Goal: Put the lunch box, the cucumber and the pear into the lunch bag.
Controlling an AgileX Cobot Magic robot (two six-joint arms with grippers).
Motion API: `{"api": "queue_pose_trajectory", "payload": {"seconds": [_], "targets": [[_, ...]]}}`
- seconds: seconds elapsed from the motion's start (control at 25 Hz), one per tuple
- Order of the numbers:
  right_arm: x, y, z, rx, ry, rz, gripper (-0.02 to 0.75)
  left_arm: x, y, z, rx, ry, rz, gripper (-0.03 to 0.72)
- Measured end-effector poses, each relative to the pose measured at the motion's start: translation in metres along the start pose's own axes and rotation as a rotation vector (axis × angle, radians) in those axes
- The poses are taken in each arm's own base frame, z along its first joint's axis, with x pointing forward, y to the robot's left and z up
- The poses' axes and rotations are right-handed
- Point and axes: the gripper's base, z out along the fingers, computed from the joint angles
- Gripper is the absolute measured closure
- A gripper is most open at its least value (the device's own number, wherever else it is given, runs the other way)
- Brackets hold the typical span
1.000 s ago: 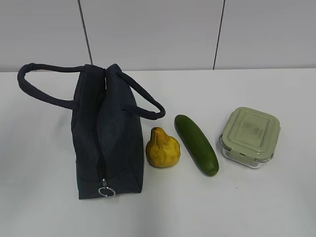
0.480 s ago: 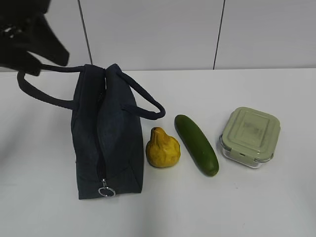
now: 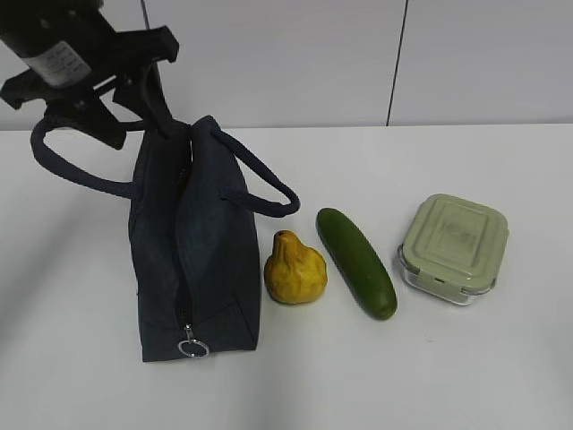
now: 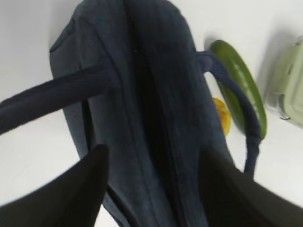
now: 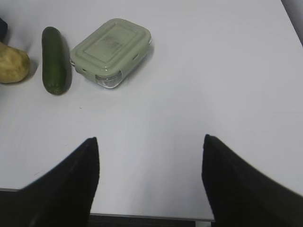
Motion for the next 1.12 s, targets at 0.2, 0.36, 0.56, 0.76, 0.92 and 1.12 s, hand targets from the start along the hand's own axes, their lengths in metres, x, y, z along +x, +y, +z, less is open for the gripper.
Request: {"api": "queue_pose_trajectory", "payload": {"seconds": [0.2, 0.36, 0.56, 0.76, 0.92, 1.12], "targets": [[0.000, 0.000, 0.000, 0.000, 0.000, 0.000, 0.234, -0.001, 0.008, 0.025, -0.051, 0.086, -0.004, 0.267], [0.000, 0.000, 0.000, 0.000, 0.000, 0.000, 0.234, -0.002, 0.012, 0.036, -0.083, 0.116, 0.002, 0.267], [0.000, 0.000, 0.000, 0.000, 0.000, 0.000, 0.234, -0.001, 0.016, 0.048, -0.098, 0.158, 0.004, 0.358], [0.000, 0.000, 0.000, 0.000, 0.000, 0.000, 0.234, -0.001, 0.016, 0.049, -0.093, 0.172, 0.033, 0.666], [0.000, 0.000, 0.000, 0.000, 0.000, -0.002, 0.223, -0.001, 0.016, 0.049, -0.095, 0.166, 0.039, 0.684], [0.000, 0.000, 0.000, 0.000, 0.000, -0.002, 0.227, -0.002, 0.016, 0.050, -0.096, 0.151, 0.041, 0.684]]}}
